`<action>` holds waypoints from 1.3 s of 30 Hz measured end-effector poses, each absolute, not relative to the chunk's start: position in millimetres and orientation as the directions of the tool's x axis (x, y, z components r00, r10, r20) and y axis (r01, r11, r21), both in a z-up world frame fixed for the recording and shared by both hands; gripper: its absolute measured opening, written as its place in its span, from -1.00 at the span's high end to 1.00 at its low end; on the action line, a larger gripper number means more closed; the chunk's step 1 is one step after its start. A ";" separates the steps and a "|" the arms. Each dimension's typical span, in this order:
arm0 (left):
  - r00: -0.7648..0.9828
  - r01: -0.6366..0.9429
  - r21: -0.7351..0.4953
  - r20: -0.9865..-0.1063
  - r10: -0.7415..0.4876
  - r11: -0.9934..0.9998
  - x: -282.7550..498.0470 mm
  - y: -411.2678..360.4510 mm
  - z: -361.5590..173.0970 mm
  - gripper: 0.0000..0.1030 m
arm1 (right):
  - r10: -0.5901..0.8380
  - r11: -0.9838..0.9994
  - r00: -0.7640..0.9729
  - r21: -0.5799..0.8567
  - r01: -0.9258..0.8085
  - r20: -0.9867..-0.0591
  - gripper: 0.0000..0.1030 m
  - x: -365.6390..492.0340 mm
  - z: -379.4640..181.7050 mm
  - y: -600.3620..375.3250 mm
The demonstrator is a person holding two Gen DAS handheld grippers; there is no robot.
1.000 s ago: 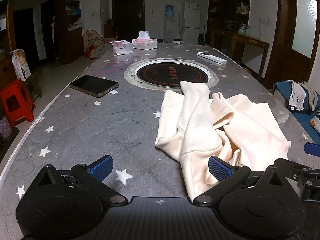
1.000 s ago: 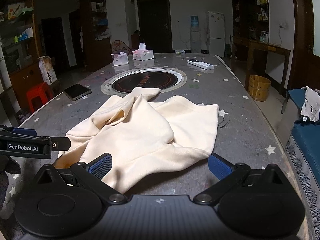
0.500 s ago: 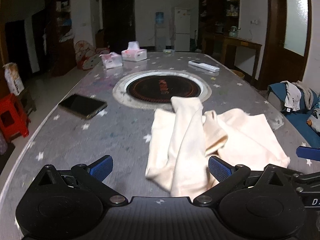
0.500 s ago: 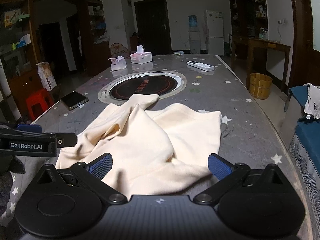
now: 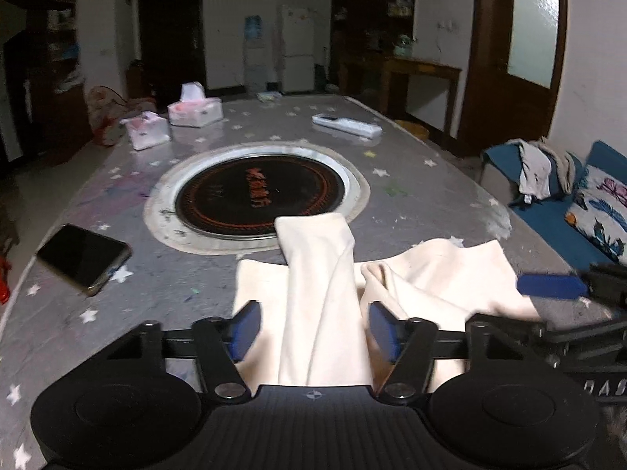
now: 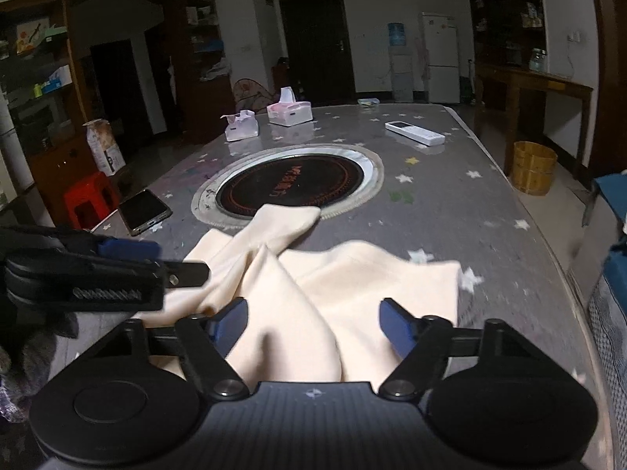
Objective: Fold clothes
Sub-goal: 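Grasp the sweatshirt fabric with the left gripper while the right gripper grasps another edge, then lift and shake the sweatshirt with both grippers, spreading it flat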
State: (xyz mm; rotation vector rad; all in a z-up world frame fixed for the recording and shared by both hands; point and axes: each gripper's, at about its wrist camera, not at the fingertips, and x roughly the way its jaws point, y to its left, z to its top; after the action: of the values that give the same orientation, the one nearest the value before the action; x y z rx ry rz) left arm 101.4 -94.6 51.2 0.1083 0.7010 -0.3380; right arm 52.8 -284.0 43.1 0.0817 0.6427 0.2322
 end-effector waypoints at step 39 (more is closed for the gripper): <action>0.800 0.209 -0.102 -0.554 -0.230 0.973 61.4 -3.5 81.1 0.90 | 0.301 0.953 0.786 0.144 -0.267 -0.540 0.90 50.4 73.5 -285.7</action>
State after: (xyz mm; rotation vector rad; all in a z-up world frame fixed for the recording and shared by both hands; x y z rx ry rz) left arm 61.4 -3.5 81.1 -0.0364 0.5993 -0.2353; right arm 50.4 -285.7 73.5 0.0607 0.5928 0.3064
